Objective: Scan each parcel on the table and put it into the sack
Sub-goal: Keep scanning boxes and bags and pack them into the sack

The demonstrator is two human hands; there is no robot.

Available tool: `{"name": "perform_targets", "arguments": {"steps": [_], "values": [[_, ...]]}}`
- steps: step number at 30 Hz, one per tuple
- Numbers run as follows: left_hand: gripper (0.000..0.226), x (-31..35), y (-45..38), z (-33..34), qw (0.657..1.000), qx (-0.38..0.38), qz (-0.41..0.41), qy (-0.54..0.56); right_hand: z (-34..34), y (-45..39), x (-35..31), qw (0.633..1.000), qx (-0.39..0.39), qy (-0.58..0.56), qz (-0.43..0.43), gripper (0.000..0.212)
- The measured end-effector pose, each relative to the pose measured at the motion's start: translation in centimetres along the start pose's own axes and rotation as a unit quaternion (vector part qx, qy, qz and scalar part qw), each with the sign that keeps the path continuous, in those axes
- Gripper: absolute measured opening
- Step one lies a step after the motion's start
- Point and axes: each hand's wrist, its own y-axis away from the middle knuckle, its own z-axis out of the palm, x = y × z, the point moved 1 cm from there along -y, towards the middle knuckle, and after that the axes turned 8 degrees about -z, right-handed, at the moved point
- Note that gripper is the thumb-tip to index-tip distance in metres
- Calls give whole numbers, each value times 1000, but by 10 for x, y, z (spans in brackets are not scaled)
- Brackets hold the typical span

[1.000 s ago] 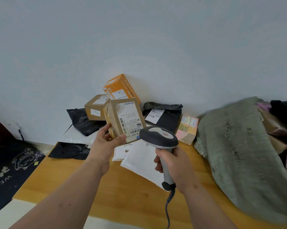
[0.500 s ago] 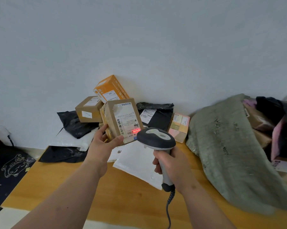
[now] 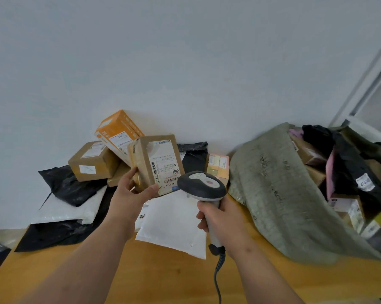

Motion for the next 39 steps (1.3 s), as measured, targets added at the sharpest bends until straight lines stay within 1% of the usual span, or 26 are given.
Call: {"name": "perform_targets", "arguments": {"steps": [6, 11, 13, 19, 23, 25, 27, 30, 31, 33, 36, 38, 39], "values": [[81, 17, 0, 28, 993, -17, 44, -104, -13, 3, 6, 999, 52, -1, -15, 2], [82, 37, 10, 78, 973, -46, 116, -196, -46, 3, 10, 993, 112, 4, -37, 9], [84, 44, 14, 103, 961, -57, 153, -222, -65, 1, 10, 988, 145, -2, -49, 7], [87, 62, 25, 201, 903, -74, 277, -321, -141, -9, 4, 973, 222, -27, -65, 8], [88, 71, 32, 275, 883, -75, 321, -336, -205, -18, -9, 961, 258, -53, -86, 11], [88, 75, 36, 310, 870, -77, 336, -353, -236, -24, -15, 954, 280, -75, -83, 10], [88, 78, 42, 340, 853, -74, 357, -373, -262, -29, -21, 950, 288, -93, -79, 10], [88, 83, 49, 379, 826, -62, 397, -395, -293, -33, -24, 946, 294, -110, -86, 3], [87, 84, 51, 391, 816, -57, 409, -405, -302, -35, -23, 945, 293, -114, -89, 4], [85, 85, 52, 414, 790, -45, 430, -434, -319, -37, -19, 946, 291, -115, -82, 7], [82, 84, 52, 447, 749, -37, 474, -461, -338, -40, -12, 944, 292, -135, -77, 5], [80, 79, 46, 466, 725, -54, 484, -487, -347, -42, -9, 945, 289, -135, -75, 5], [80, 74, 43, 473, 710, -77, 470, -518, -351, -43, -7, 946, 286, -132, -72, 5]]}}
